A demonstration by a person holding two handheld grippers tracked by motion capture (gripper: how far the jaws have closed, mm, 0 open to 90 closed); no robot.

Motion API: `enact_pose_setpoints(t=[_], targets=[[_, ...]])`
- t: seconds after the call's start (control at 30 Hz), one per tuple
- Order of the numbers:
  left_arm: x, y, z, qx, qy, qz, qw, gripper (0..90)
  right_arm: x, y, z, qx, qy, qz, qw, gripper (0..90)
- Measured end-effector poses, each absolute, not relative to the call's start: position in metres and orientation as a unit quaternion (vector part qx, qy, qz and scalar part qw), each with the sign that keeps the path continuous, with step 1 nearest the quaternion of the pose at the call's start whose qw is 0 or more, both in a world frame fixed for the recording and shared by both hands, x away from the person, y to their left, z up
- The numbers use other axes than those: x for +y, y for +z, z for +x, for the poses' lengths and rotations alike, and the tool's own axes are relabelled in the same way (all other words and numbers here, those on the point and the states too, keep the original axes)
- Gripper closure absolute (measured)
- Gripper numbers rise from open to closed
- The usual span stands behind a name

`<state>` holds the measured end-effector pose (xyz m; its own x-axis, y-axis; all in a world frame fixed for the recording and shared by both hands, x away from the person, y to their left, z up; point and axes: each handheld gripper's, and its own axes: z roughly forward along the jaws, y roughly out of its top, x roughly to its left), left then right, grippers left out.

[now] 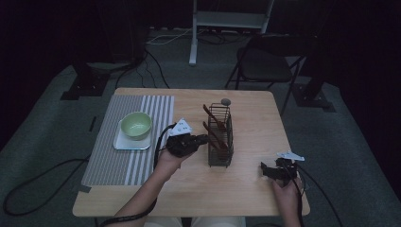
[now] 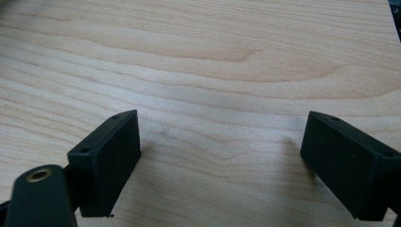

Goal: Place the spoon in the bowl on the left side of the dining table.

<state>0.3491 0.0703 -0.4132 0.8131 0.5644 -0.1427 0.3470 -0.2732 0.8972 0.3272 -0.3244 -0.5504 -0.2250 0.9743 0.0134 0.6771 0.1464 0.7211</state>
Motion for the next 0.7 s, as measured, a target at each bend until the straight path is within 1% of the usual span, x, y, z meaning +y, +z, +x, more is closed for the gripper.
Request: enact_pose_setpoints(t=[0.37,0.4,0.43,0.5,0.53,0.7], targets=[[0.075,-0.401,0.347,0.294,0.125,0.787,0.528,84.3,-0.324,-0.55,0.327,0.718,0.311,0.574,0.24,12.1],[0.077,-0.398,0.347,0.294,0.119,0.784,0.534,84.3,-0.324,-0.55,0.327,0.718,0.311,0.574,0.24,12.1],[0.078,-0.397,0.347,0.297,0.126,0.781,0.535,84.3,-0.324,-0.55,0.327,0.718,0.311,0.574,0.239,12.1],[0.08,-0.394,0.347,0.293,0.123,0.781,0.538,84.3,-0.324,-0.55,0.327,0.718,0.311,0.575,0.239,12.1],[0.081,-0.391,0.345,0.297,0.136,0.778,0.537,84.4,-0.324,-0.55,0.327,0.718,0.311,0.575,0.239,12.1],[0.083,-0.382,0.342,0.299,0.141,0.775,0.539,84.3,-0.324,-0.55,0.327,0.718,0.311,0.575,0.239,12.1]])
